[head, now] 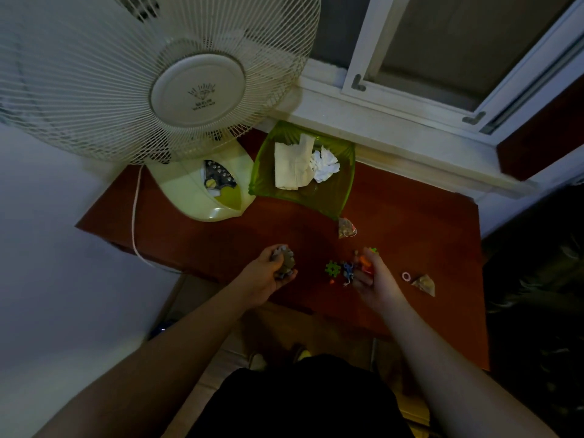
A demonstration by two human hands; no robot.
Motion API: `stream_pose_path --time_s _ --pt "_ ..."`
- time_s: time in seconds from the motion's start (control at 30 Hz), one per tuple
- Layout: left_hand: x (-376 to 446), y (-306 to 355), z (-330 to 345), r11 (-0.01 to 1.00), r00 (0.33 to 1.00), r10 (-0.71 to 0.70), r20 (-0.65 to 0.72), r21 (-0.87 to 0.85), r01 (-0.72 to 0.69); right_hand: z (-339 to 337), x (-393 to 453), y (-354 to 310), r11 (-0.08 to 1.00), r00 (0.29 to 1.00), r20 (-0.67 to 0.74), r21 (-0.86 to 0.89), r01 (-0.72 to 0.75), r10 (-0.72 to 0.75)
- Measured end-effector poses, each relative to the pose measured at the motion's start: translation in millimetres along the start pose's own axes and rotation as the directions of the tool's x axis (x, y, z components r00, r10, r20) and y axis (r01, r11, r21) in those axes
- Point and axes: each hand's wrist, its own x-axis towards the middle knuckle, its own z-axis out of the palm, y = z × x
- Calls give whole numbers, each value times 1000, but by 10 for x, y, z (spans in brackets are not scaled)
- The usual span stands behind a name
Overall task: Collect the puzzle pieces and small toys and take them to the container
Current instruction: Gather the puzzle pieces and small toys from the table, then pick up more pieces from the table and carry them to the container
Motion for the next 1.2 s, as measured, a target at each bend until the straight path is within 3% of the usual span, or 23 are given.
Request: stream_pose_path --time_s 0.13,0.27,0.47,0.73,0.83,0.93,1.07,1.2 --pt "-37 -24 -88 995 995 95 -37 -34 -97 139 53 30 997 996 83 -67 -24 30" --pt "-238 -38 -268 981 982 136 -132 -124 -152 371 70 78 978 960 235 -178 -112 152" --pt "-664 -275 -745 956 903 264 -339 -34 -292 984 133 403 934 895 342 -311 -178 285" --pt "-1368 -749 -1519 869 685 216 -696 -183 -460 1656 155 988 913 840 407 -339 -225 359" --pt "-1611 -914 -1855 893 590 116 -799 -176 -414 1842 121 1170 900 817 420 -354 -252 395" --pt "-1694 -1032 -2219 947 545 29 -838 -151 -284 2012 94 1381 881 792 442 -406 -243 422" --pt "-1612 -1003 -2677 984 529 13 -848 -84 -158 2273 20 1698 871 815 425 -454 -185 395" --pt "-1547 -877 -3087 988 543 19 -839 -67 -139 2376 -63 1941 852 836 404 -507 -133 371"
